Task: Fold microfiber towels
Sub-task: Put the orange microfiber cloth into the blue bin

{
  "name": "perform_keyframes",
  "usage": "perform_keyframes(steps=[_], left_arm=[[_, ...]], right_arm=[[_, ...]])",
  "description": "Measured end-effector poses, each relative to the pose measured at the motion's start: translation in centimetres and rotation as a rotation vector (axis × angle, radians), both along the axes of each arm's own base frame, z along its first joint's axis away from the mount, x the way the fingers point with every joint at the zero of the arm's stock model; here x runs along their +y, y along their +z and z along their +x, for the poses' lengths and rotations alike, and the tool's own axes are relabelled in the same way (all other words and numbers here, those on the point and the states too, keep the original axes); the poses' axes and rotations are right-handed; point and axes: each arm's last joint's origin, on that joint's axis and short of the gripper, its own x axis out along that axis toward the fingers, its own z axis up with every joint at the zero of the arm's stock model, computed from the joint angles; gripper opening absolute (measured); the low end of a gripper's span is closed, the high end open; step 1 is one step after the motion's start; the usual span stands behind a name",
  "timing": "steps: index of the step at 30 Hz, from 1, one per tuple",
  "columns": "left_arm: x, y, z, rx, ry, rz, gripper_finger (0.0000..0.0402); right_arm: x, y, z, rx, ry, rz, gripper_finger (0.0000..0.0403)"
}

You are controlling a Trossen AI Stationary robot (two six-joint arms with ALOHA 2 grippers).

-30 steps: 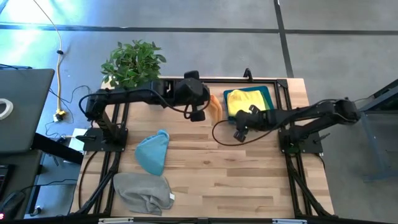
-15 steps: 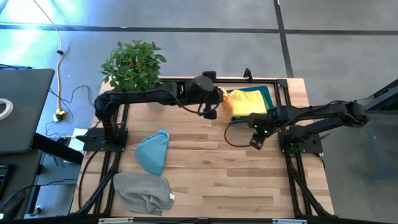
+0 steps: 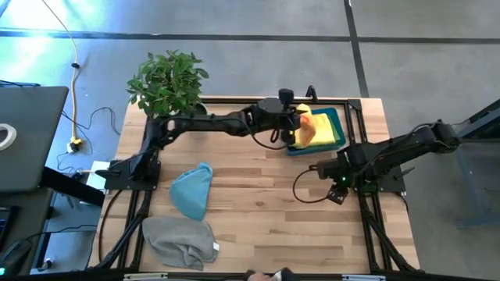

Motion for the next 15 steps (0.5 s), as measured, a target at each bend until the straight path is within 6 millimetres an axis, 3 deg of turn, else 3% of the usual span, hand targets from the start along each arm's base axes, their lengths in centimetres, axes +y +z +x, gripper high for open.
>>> perform_keyframes(steps=[15], left_arm=[[3.5,-6.0,2.5,-0.028,-0.116,0.211,0.0000]], right_arm=[[0.4,0.0,-0.1,-0.001,0.011,-0.013,0.0132]])
